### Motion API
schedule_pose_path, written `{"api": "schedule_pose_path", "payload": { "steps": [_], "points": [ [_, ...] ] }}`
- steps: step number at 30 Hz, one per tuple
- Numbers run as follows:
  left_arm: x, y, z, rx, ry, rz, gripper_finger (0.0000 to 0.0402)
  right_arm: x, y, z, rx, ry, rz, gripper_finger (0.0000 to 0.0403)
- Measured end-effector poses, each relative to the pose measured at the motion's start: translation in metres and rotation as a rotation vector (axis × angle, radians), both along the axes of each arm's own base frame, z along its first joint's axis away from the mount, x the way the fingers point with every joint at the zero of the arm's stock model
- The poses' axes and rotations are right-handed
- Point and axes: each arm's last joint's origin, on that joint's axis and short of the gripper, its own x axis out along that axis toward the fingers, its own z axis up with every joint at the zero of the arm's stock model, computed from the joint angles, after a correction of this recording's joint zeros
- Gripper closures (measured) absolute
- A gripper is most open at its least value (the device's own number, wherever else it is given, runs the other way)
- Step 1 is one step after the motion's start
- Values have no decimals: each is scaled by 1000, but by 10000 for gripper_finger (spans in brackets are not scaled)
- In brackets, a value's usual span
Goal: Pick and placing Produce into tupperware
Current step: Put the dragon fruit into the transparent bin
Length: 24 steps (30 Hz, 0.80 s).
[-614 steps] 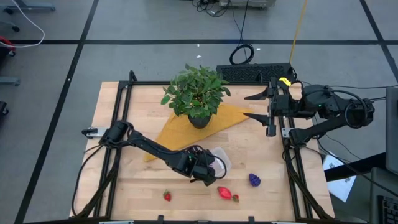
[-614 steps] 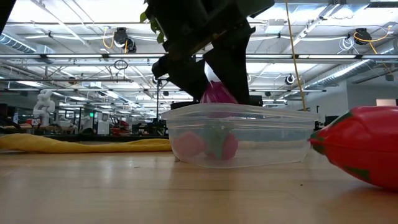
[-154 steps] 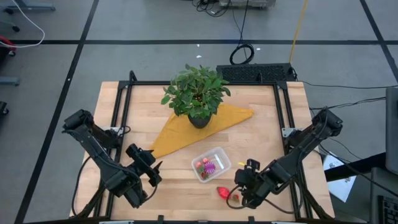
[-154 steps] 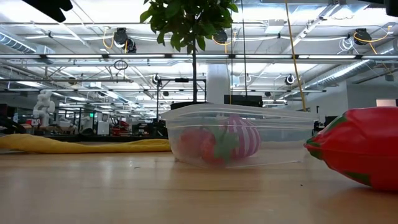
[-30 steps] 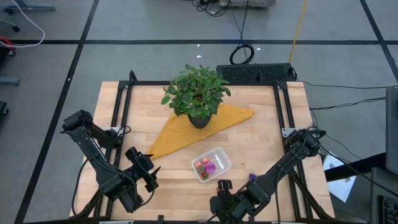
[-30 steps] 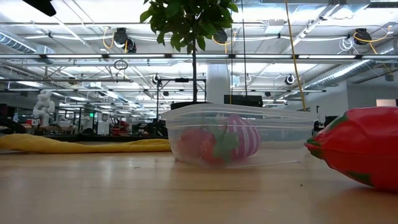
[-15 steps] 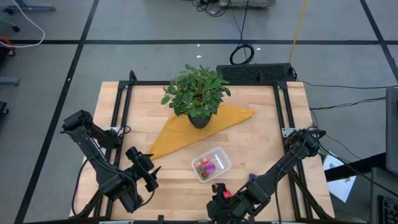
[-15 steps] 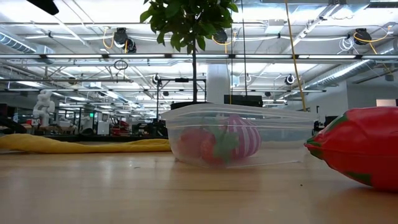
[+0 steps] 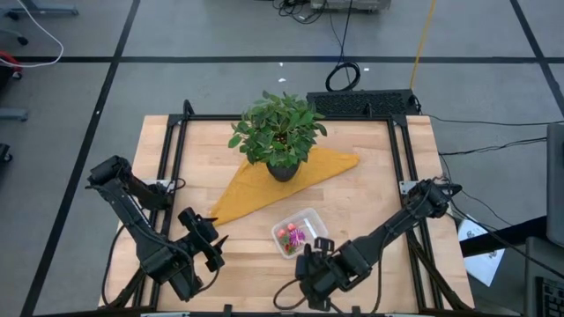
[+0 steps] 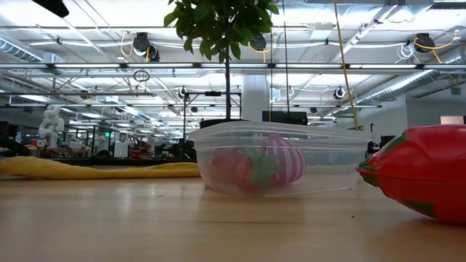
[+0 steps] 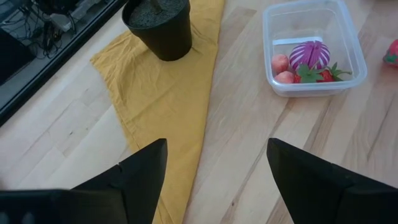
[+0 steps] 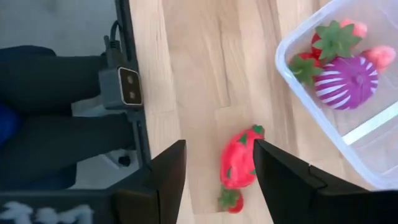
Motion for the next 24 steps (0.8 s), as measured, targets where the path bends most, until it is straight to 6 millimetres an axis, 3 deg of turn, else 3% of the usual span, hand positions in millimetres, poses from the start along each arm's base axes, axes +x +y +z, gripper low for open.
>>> {"api": "schedule_pose_path", "payload": {
  "steps": [8, 13, 24],
  "points": [
    [0, 0, 0, 1, 1, -1, 123, -7, 13, -1, 45, 11, -69, 227],
    [0, 0, 0, 7, 7, -9, 123, -12, 22, -20, 74, 105, -148, 227],
    [0, 0, 0, 10, 10, -14, 123, -9, 6, -50, 47, 252, -250, 227]
  ]
}}
